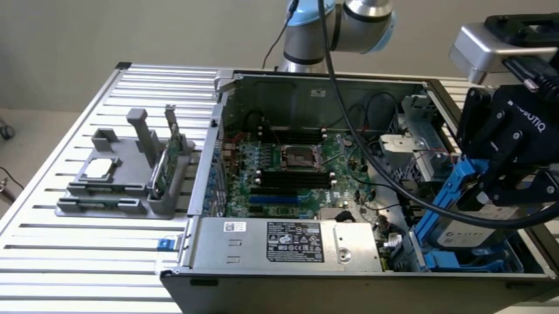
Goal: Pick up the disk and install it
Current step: 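Pick up the disk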
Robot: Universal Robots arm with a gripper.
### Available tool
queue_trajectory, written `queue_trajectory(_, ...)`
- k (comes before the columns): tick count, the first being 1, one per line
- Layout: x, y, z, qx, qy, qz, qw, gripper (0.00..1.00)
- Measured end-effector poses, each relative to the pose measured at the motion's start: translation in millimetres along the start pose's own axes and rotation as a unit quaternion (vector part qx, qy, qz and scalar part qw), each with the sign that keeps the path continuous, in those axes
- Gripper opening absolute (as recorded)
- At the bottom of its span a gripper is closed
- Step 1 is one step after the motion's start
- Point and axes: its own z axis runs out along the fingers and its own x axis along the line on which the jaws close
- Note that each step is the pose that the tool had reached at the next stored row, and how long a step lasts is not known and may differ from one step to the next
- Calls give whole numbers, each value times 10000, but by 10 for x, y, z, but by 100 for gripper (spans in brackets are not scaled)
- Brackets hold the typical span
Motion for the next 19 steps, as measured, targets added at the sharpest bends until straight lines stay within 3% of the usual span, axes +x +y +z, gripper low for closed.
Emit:
queue_trajectory(5,-1,-3,76,-12,0,-1,10000,33)
queue_trajectory(13,-1,-10,195,-65,1,-2,10000,33)
queue_trajectory(19,-1,-19,298,-81,2,-2,10000,33)
